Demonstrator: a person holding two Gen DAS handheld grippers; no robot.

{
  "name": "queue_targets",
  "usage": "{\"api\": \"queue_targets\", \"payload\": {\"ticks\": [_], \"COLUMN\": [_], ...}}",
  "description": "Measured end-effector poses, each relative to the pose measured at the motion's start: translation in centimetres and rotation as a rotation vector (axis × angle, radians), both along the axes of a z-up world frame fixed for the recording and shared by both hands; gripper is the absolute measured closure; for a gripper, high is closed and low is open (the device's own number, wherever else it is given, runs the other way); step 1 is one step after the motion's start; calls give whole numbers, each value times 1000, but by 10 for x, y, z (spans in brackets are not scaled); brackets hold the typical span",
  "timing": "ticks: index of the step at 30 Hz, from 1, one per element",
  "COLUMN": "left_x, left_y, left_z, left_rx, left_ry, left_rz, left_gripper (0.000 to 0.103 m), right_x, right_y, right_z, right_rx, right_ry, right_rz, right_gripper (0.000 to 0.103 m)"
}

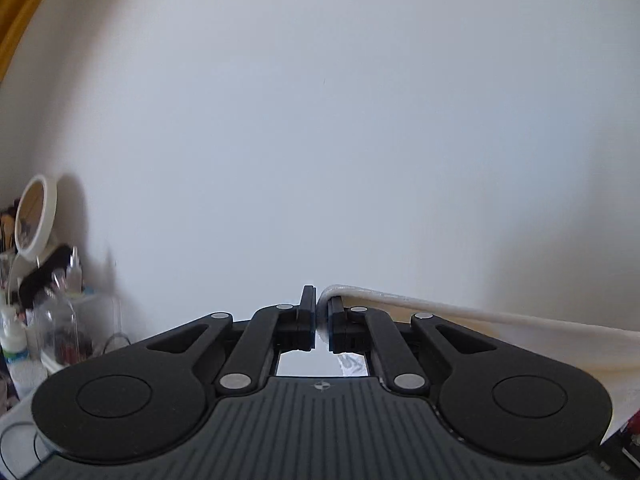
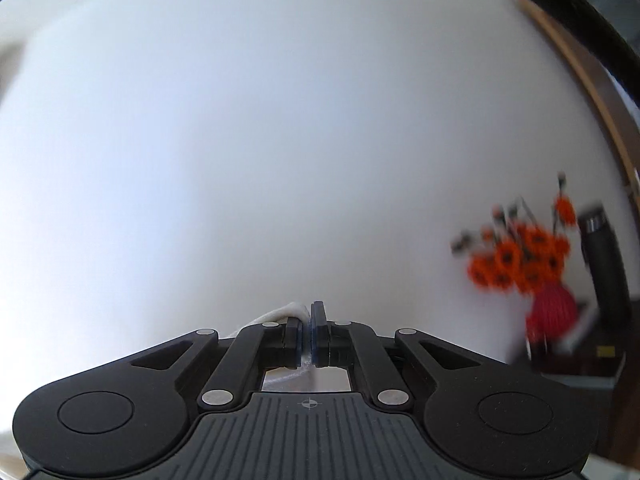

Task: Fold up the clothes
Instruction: 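Lift the coat hem with both tools and lay it flat across the board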

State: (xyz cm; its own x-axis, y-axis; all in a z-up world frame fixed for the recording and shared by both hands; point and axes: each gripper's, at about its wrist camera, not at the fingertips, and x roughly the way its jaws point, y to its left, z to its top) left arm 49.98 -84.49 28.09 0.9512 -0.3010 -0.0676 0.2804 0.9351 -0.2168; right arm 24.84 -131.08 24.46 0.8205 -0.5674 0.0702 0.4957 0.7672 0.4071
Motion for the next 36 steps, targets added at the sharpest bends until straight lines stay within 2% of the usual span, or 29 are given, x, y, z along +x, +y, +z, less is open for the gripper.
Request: {"api": "queue_targets", "payload": {"ticks": [1, 2, 4, 6, 7, 10, 12, 14, 16, 18, 20, 22, 24, 27, 32, 36], "left_x": [-9, -17, -26, -28, -28, -40, -55, -70, -85, -100, -107, -110, -117, -122, -138, -153], "left_y": [2, 4, 8, 10, 11, 17, 23, 32, 37, 38, 39, 40, 39, 42, 55, 64], "left_z": [2, -2, -26, -61, -87, -171, -234, -292, -339, -368, -371, -366, -353, -341, -353, -367], "left_rx": [21, 42, 72, 103, 122, 210, 283, 318, 372, 419, 441, 459, 480, 495, 518, 552], "left_ry": [-23, -20, 42, 147, 225, 436, 582, 749, 867, 924, 920, 892, 830, 791, 848, 898], "left_rz": [2, -7, -48, -95, -118, -136, -132, -139, -130, -113, -116, -127, -148, -177, -208, -236], "left_gripper": [97, 97, 97, 97, 97, 97, 97, 97, 97, 97, 97, 97, 97, 97, 97, 97], "right_x": [-4, -9, -18, -26, -30, -46, -53, -61, -64, -71, -79, -86, -95, -109, -133, -152], "right_y": [3, 7, 10, 8, 6, 8, 15, 29, 35, 46, 62, 64, 64, 55, 63, 68], "right_z": [22, 21, 5, -32, -50, -125, -180, -232, -274, -304, -324, -329, -324, -312, -314, -327], "right_rx": [-36, -51, -33, 47, 88, 248, 338, 392, 435, 458, 450, 451, 460, 442, 462, 498], "right_ry": [-56, -53, -15, 61, 99, 238, 361, 495, 623, 703, 760, 773, 751, 737, 767, 795], "right_rz": [2, -7, -13, -17, -18, -27, -44, -57, -50, -54, -77, -89, -87, -83, -98, -123], "right_gripper": [100, 99, 99, 99, 99, 99, 99, 99, 99, 99, 99, 99, 99, 98, 98, 98]}}
